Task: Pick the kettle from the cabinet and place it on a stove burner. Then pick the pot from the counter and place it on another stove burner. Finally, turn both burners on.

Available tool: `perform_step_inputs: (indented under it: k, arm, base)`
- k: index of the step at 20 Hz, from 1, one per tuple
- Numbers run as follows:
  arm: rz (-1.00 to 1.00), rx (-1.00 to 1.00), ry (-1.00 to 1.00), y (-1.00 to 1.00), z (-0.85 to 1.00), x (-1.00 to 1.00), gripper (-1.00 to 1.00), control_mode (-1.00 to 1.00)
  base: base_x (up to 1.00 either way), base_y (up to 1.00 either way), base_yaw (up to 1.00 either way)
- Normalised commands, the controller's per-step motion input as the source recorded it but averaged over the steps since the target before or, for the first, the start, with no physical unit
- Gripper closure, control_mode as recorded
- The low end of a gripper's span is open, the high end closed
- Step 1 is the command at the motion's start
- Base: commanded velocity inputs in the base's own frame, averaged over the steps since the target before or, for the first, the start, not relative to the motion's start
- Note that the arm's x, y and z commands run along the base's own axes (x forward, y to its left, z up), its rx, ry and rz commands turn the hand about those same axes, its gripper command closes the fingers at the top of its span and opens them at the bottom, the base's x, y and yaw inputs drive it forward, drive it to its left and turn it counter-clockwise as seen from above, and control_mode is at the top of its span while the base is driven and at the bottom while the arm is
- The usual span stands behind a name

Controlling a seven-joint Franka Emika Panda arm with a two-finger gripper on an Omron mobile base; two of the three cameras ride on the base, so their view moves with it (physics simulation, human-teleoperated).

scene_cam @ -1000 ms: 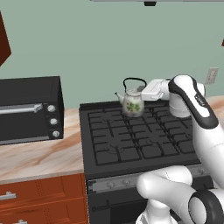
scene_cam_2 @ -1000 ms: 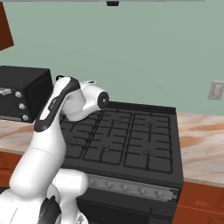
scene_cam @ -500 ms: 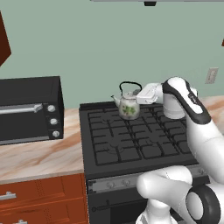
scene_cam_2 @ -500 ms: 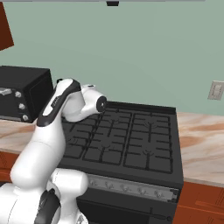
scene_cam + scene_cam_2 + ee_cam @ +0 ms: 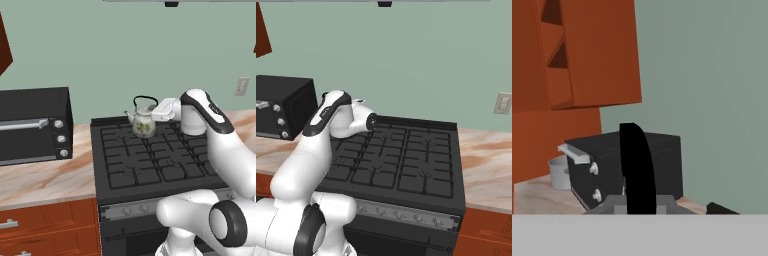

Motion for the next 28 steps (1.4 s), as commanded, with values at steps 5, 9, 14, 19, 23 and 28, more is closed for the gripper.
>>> perform_step_inputs:
  k: [5,9,14,19,23,28]
  arm:
    - [0.00,0.00,0.00,0.02,-0.14,0.13,1.00,-1.00]
    - [0.00,0.00,0.00,0.00,-0.07,0.13,1.00,-1.00]
    - [0.00,0.00,0.00,0.02,-0.05,0.12,1.00,-1.00]
    - [0.00,0.00,0.00,0.05,-0.07,0.11,1.00,-1.00]
    - [0.00,0.00,0.00,0.13,-0.07,0.11,1.00,-1.00]
    - [0.00,0.00,0.00,0.11,-0.10,0.12,1.00,-1.00]
  base:
    - [0.00,0.00,0.00]
    - [0.00,0.00,0.00]
    - [0.00,0.00,0.00]
    - [0.00,0.00,0.00]
    - [0.00,0.00,0.00]
    - [0.00,0.00,0.00]
